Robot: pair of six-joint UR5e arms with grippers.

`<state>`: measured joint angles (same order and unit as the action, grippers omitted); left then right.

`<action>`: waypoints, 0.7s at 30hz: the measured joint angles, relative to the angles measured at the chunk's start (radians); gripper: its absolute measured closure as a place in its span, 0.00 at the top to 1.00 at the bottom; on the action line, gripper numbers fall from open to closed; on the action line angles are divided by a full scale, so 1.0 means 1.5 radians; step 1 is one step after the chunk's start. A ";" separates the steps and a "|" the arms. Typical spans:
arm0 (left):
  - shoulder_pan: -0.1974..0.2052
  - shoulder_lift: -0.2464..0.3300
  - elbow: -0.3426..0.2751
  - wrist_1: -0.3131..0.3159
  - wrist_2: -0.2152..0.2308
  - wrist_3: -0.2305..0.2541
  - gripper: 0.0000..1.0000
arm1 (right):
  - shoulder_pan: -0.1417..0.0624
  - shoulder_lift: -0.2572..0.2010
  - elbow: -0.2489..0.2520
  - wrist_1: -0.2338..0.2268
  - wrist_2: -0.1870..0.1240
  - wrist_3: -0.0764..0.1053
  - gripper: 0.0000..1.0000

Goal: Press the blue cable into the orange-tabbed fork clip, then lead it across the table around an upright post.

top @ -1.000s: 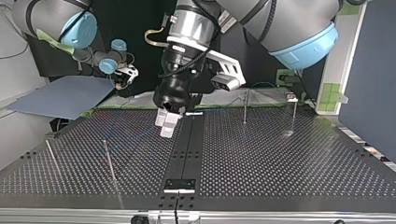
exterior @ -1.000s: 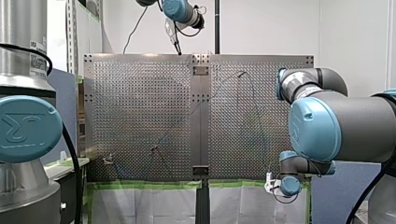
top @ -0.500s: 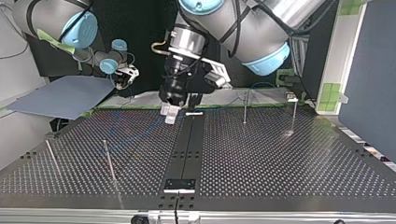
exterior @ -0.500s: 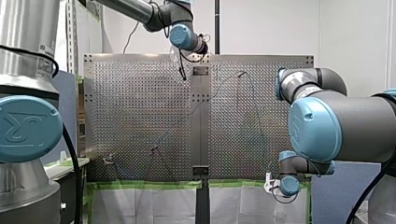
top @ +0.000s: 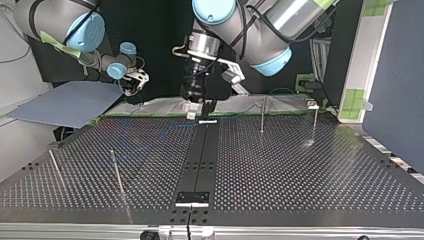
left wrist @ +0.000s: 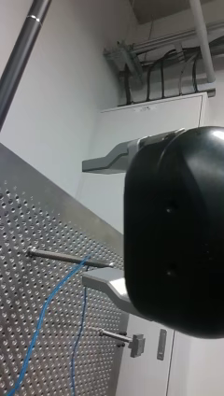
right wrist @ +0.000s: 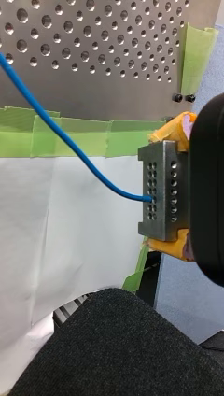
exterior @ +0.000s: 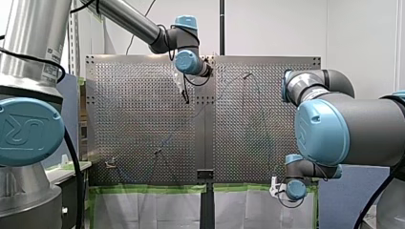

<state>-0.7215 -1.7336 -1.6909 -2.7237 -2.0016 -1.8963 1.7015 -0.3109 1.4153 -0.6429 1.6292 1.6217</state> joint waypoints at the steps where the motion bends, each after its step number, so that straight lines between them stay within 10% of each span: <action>1: 0.000 0.000 -0.005 0.005 -0.003 -0.002 1.00 | 0.000 0.000 0.000 0.000 0.000 0.000 0.00; 21: -0.004 0.000 -0.133 0.133 -0.055 -0.006 1.00 | 0.001 0.000 0.000 0.000 0.000 -0.001 0.00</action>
<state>-0.7272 -1.7339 -1.8911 -2.5242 -2.0843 -1.9054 1.7029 -0.3109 1.4153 -0.6430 1.6292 1.6197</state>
